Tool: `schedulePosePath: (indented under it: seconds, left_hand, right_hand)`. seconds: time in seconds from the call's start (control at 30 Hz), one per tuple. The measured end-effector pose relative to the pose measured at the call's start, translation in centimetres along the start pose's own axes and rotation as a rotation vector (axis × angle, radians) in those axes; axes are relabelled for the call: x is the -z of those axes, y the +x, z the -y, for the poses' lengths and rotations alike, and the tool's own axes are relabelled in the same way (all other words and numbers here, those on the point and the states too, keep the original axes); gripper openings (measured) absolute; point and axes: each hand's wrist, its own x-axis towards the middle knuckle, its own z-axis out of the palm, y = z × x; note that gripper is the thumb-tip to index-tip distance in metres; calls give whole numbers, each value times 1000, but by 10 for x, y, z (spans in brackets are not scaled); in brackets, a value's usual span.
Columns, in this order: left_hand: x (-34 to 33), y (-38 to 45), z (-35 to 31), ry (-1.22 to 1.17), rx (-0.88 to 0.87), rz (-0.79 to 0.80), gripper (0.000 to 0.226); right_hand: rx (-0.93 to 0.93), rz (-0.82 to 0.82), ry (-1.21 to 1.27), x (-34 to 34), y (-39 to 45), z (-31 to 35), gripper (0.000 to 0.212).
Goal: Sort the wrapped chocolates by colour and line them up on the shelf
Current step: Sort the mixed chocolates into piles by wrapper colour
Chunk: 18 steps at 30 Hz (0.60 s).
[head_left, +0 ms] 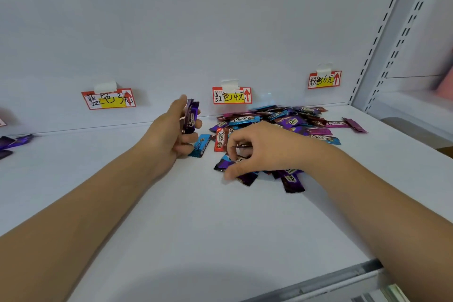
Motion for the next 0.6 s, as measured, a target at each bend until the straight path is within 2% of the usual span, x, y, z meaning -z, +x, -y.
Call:
schedulePosePath:
  seconds: [0.13,0.33,0.47,0.6]
  left_hand:
    - [-4,-5,-1,135,-14,33,44]
    - [-4,-9,-2,84,9,89,69]
    - [2,-5,-6,-9,63,119,75]
    - [3,-8,-5,121,24,126,60]
  right_hand:
    - [69,20,-1,-4,1,6,32]
    - [130,-66,-9,-9,4,3,7]
    - [104,-242,2,-3,5,-1,14]
    - [-81,-570,349,15,5,-13,22]
